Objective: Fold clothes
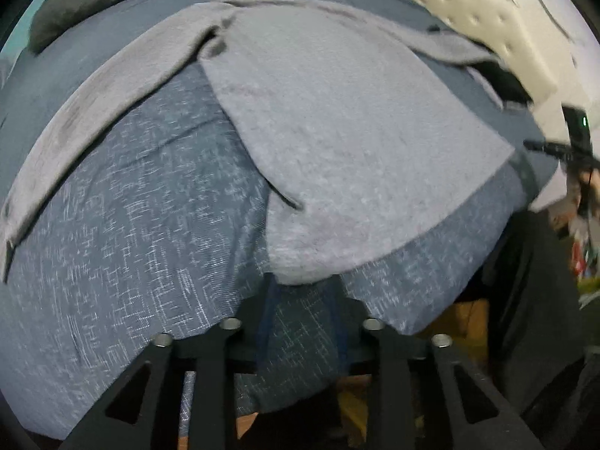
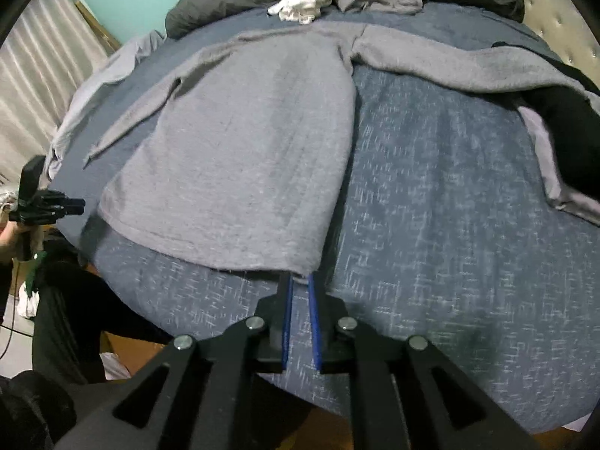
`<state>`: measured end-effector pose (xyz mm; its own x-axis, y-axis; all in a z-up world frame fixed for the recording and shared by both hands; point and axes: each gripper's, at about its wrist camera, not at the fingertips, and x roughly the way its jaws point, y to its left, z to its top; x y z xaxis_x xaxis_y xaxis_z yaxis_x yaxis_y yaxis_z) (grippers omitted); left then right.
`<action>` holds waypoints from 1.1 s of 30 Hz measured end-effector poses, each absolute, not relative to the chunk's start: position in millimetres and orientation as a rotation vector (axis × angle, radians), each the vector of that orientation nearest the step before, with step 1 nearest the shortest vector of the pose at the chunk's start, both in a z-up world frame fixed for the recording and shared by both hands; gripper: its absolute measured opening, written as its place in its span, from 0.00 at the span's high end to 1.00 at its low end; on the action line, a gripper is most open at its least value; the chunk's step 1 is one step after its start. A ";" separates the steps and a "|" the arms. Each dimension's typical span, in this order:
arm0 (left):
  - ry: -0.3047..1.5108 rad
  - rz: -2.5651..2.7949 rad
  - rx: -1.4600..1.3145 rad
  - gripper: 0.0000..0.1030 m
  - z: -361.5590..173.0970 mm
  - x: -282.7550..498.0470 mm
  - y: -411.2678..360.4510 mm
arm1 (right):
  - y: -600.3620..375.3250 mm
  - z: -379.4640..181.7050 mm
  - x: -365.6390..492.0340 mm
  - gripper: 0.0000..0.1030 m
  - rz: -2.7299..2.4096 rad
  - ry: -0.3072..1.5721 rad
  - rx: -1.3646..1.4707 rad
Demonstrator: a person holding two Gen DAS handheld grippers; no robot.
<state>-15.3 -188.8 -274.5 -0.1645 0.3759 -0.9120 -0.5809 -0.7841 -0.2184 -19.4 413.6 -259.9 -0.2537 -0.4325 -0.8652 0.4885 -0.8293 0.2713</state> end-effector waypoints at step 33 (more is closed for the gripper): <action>0.025 1.998 -1.455 0.97 -221.9 -12.2 -203.5 | 381.6 -206.3 -18.8 0.97 -2.078 0.078 1.455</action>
